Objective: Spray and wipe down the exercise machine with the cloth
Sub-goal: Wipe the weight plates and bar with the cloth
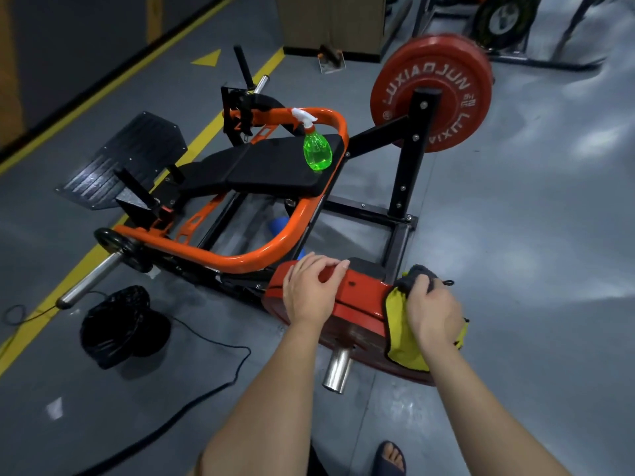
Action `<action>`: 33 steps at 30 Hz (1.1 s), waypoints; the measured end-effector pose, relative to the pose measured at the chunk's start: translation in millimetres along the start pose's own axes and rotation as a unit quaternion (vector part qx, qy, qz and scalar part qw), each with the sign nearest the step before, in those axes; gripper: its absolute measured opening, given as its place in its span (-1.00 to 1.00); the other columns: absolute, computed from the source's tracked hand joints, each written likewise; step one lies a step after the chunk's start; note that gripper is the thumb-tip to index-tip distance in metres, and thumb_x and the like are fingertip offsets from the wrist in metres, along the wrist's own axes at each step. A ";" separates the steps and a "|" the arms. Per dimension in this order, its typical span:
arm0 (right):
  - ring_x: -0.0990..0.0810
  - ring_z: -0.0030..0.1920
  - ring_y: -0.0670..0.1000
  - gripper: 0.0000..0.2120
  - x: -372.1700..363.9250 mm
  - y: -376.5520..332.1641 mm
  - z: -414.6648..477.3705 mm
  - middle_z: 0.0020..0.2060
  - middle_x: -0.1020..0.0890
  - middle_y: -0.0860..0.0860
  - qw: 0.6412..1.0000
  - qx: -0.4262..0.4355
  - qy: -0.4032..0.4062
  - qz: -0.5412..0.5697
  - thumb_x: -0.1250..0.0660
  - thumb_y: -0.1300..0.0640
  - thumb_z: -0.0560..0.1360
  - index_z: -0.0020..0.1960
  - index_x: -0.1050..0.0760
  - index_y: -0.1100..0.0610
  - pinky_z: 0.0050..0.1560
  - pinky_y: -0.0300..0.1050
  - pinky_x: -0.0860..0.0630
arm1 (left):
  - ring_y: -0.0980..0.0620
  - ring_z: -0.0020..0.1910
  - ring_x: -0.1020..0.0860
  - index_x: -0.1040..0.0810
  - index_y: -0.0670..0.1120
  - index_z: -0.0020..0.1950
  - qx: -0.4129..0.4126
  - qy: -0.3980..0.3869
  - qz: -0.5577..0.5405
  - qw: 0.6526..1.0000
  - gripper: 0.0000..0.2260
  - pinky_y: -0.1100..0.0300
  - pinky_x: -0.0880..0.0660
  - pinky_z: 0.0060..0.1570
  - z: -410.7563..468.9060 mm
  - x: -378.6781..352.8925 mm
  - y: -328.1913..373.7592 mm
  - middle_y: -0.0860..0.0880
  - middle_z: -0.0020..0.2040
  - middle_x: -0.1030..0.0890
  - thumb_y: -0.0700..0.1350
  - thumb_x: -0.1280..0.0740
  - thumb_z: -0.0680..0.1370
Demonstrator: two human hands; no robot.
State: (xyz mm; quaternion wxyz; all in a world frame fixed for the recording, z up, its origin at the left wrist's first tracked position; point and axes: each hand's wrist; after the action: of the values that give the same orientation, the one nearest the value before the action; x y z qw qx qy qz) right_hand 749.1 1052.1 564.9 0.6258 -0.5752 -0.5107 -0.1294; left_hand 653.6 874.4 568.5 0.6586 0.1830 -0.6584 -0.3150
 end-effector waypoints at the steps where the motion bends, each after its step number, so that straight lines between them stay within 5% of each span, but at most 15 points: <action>1: -0.54 0.14 0.33 -0.39 -2.3 -10.4 -8.1 0.08 -0.64 0.29 0.999 0.024 0.017 -0.021 0.07 -0.15 0.52 0.17 -0.60 0.18 0.17 0.18 -0.47 | 0.27 0.31 -0.45 -0.64 0.17 -0.07 0.003 0.002 -0.012 1.000 -0.69 0.04 -0.33 0.41 2.2 1.8 -2.1 0.29 0.04 -0.61 0.35 -0.27 0.58; 7: -0.59 0.09 0.22 -0.54 -18.1 -28.9 -47.8 0.05 -0.67 0.12 0.965 0.253 0.060 -0.010 -0.18 -0.12 0.50 0.15 -0.65 0.16 0.16 0.17 -0.50 | 0.24 0.03 -0.55 -0.66 0.14 -0.07 0.039 -0.017 -0.079 0.996 -0.71 0.12 -0.46 0.08 13.0 15.0 -17.0 0.25 -0.04 -0.61 0.31 -0.30 0.59; 11: -0.56 0.15 0.12 -0.52 -8.8 -5.3 -26.6 0.12 -0.63 0.02 0.940 0.341 -0.001 0.014 -0.18 -0.14 0.53 0.26 -0.60 0.13 0.14 0.08 -0.49 | 0.24 0.07 -0.58 -0.67 0.18 -0.03 0.084 -0.042 -0.134 0.987 -0.67 0.08 -0.50 0.19 19.6 16.4 -34.8 0.27 0.00 -0.64 0.38 -0.30 0.54; 14: -0.54 0.11 0.19 -0.47 -5.3 27.1 -10.1 0.07 -0.62 0.08 0.957 0.285 -0.012 0.052 -0.10 -0.17 0.55 0.25 -0.57 0.17 0.11 0.12 -0.50 | 0.24 0.06 -0.60 -0.68 0.19 -0.03 0.106 -0.057 -0.156 0.980 -0.67 0.05 -0.51 0.24 22.8 17.7 -41.2 0.27 -0.01 -0.66 0.39 -0.30 0.52; 17: -0.55 0.03 0.25 -0.38 1.0 32.2 1.9 0.02 -0.65 0.23 0.989 0.098 0.001 0.113 0.01 -0.24 0.51 0.12 -0.60 0.19 0.05 0.13 -0.47 | 0.22 0.05 -0.61 -0.68 0.20 -0.05 0.110 -0.061 -0.175 0.977 -0.67 0.04 -0.52 0.24 24.7 19.8 -42.4 0.25 -0.01 -0.67 0.40 -0.31 0.51; 20: -0.56 0.06 0.30 -0.35 3.3 11.1 3.8 0.04 -0.65 0.29 0.999 -0.025 -0.002 0.048 0.09 -0.23 0.48 0.08 -0.61 0.15 0.09 0.15 -0.48 | 0.19 0.05 -0.62 -0.67 0.20 -0.04 0.114 -0.065 -0.175 0.976 -0.66 0.04 -0.52 0.23 26.7 20.9 -43.0 0.21 -0.02 -0.68 0.42 -0.30 0.49; 28: -0.53 0.19 0.22 -0.38 -14.3 -18.8 -45.8 0.14 -0.63 0.13 0.984 0.174 0.037 -0.013 -0.05 -0.25 0.53 0.29 -0.57 0.16 0.29 0.18 -0.38 | 0.22 -0.09 -0.62 -0.66 0.05 -0.04 0.121 -0.096 -0.195 0.969 -0.72 0.23 -0.44 0.00 32.6 30.1 -49.4 0.10 -0.10 -0.69 0.21 -0.30 0.64; 33: -0.53 0.12 0.16 -0.44 -9.1 -14.8 -31.9 0.06 -0.61 0.06 0.970 0.241 0.012 -0.030 -0.06 -0.24 0.54 0.26 -0.56 0.11 0.13 0.14 -0.46 | 0.22 -0.07 -0.63 -0.69 0.05 -0.05 0.125 -0.073 -0.203 0.968 -0.72 0.22 -0.49 0.05 30.2 32.1 -55.0 0.11 -0.09 -0.71 0.20 -0.32 0.63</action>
State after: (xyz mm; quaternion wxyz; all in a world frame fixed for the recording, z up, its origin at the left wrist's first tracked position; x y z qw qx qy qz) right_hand 749.6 1016.6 572.3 0.7478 -0.3903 -0.5363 -0.0287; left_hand 612.3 818.2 558.6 0.5026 0.3702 -0.6883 -0.3696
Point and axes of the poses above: each hand's wrist, its own z-axis towards the middle knuckle, its own x-axis out of the back of the hand, y = z × x
